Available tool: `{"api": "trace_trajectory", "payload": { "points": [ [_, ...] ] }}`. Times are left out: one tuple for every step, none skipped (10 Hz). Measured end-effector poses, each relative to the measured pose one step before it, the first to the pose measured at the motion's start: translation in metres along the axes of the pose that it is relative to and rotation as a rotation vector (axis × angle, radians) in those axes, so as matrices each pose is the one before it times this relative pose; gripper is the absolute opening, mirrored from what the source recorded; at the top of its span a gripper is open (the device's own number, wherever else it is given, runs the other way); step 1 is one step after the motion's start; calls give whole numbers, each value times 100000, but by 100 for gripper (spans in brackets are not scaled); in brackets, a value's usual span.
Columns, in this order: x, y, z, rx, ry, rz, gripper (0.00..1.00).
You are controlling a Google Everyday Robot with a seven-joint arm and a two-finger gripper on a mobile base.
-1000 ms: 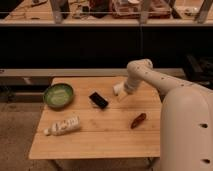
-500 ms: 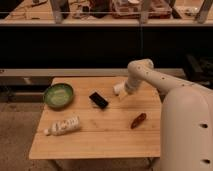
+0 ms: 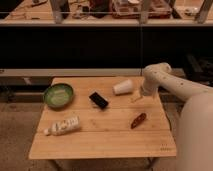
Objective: Place the pepper in the ceramic bowl
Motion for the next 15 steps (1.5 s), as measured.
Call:
{"api": "trace_trajectory", "payload": {
  "points": [
    [-1608,32,304,1716,-767,3150,80],
    [-1712,-426,527,2759,-371,3830,80],
    [-1444,-362,565,1943,323,4170,80],
    [-535,-75,283,464,998,2466,80],
    [-554,9,370,283,1023,2330,80],
    [-477,-70,469,76,1136,1930,80],
    [-334,-180,356,404,358,1261,80],
    [-384,-180,461,458,148,1118,80],
    [-537,-88,468,680,-357,1463,80],
    [-744,-81,486,706,-1049,1573,80],
    [-320,-233,243,427,-837,434,80],
    [-342,-486,315,486,-1482,43,79],
    [-99,-494,186,612,-945,-88,74],
    [-81,-389,44,497,-1097,-419,64],
    [97,-550,44,343,-953,-1300,56]
  ]
}}
